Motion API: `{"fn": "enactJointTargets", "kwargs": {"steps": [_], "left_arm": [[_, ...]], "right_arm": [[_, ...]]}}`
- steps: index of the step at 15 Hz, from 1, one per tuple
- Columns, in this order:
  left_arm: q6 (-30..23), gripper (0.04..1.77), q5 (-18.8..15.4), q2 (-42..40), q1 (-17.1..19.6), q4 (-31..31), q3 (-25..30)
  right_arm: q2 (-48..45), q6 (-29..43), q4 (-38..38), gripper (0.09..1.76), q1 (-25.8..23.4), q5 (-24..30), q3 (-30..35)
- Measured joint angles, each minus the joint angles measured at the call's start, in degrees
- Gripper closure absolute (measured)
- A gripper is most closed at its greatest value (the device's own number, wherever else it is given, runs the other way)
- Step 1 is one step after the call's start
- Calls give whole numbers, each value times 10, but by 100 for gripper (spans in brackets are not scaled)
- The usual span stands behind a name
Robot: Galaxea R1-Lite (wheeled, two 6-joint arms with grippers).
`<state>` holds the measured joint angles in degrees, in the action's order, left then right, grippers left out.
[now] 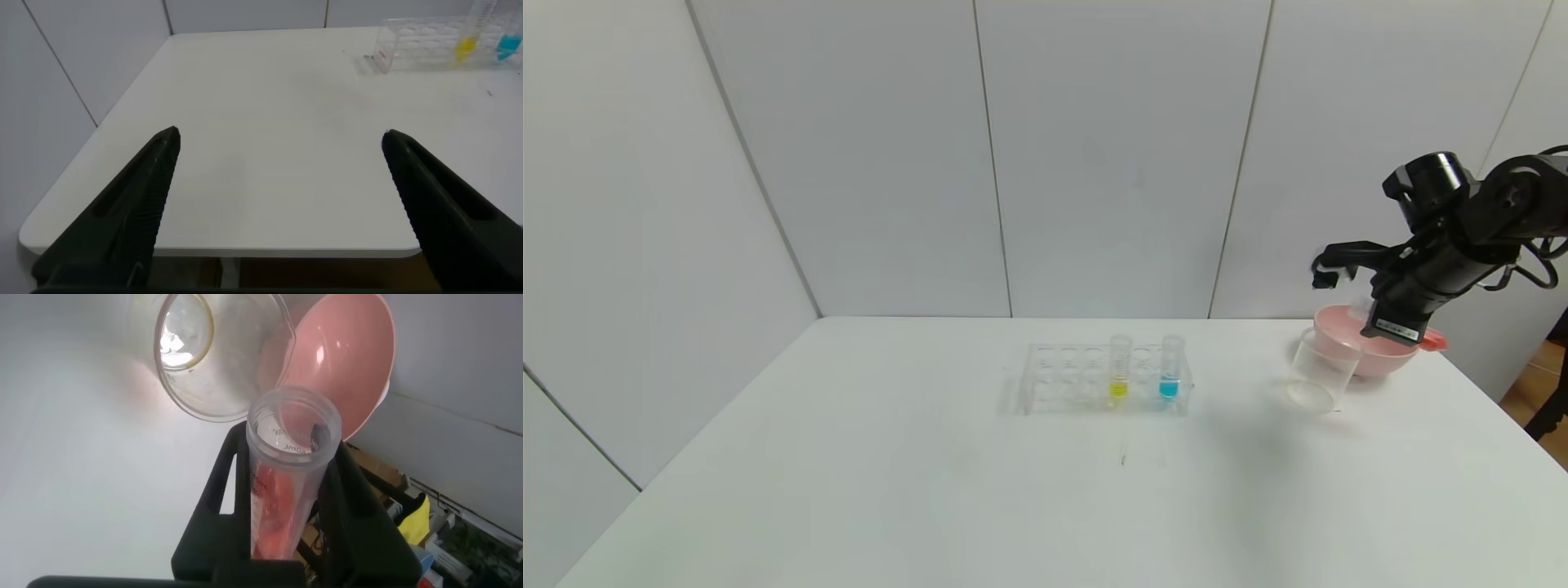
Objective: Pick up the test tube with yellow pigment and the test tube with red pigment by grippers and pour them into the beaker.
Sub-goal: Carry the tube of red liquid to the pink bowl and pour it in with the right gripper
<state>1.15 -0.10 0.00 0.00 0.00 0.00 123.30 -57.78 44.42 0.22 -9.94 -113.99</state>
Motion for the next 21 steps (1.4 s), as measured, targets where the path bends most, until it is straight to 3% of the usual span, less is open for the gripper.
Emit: {"fn": "enactJointTargets", "kwargs": {"steps": [21], "left_arm": [[0,5,0,0,0,0,0]], "right_arm": [[20,-67,-5,132,35,-158,0]]}}
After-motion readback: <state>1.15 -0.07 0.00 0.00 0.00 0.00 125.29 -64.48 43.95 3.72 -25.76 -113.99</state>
